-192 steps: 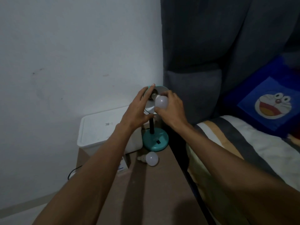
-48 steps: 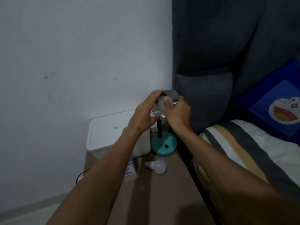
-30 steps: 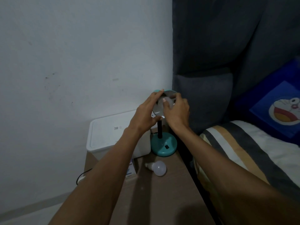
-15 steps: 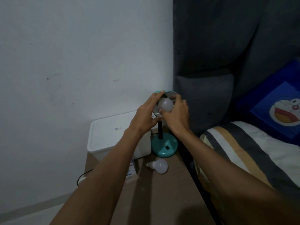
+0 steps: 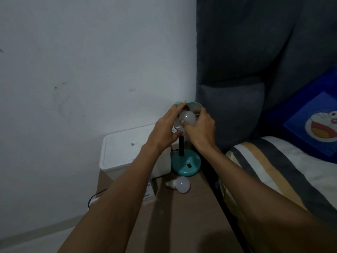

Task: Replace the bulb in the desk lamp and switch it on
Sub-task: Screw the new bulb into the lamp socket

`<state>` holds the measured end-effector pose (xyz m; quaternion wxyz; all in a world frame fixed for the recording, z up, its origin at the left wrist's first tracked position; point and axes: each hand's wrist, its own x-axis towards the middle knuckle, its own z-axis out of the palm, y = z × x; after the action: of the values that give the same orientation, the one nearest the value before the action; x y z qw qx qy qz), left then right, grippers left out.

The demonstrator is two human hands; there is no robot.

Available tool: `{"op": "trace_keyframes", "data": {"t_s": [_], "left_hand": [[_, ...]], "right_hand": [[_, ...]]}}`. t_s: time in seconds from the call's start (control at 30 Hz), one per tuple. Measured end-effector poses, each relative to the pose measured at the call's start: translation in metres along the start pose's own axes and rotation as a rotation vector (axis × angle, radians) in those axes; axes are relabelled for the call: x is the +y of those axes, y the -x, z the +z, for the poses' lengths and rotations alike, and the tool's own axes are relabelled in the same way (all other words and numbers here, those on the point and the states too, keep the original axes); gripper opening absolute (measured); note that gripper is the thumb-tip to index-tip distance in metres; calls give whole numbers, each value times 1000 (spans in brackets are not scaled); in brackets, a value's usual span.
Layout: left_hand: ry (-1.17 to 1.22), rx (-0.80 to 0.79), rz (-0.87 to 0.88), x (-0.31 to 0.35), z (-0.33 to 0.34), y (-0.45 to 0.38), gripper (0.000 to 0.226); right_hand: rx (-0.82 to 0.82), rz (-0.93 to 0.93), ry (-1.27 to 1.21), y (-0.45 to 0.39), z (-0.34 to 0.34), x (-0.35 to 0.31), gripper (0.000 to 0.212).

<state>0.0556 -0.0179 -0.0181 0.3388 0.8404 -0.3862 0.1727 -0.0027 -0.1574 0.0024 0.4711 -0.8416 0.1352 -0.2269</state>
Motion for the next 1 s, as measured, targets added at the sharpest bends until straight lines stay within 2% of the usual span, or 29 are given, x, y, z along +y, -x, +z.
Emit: {"op": "trace_keyframes", "data": {"t_s": [0.1,0.27,0.4,0.6,0.73,0.83,1.0], "left_hand": [[-6,-2,0,0,-1,0,99],[-1,2,-6,-1,-1,0,100],[8,3,-1,-2,1,0,99],[-10,0,-7,-4,-1,-1,103],[5,1,11,-2,1,0,99],[8,7,17,-1,1,0,96],[-15,-4,-1,-3,0,-1,103]], "right_hand": [[42,49,-10,-1,-2,-2,41],[72,-32,27,0,-1,-5,36],[-5,-96,22,0,2,-3,51],[24,70,-26,-7,0,-1,52],[-15,-60,41,-4,3,0,67],[-10,-174,93,-5,5,1,57],[3,-60,62,-8,6,-4,55]]}}
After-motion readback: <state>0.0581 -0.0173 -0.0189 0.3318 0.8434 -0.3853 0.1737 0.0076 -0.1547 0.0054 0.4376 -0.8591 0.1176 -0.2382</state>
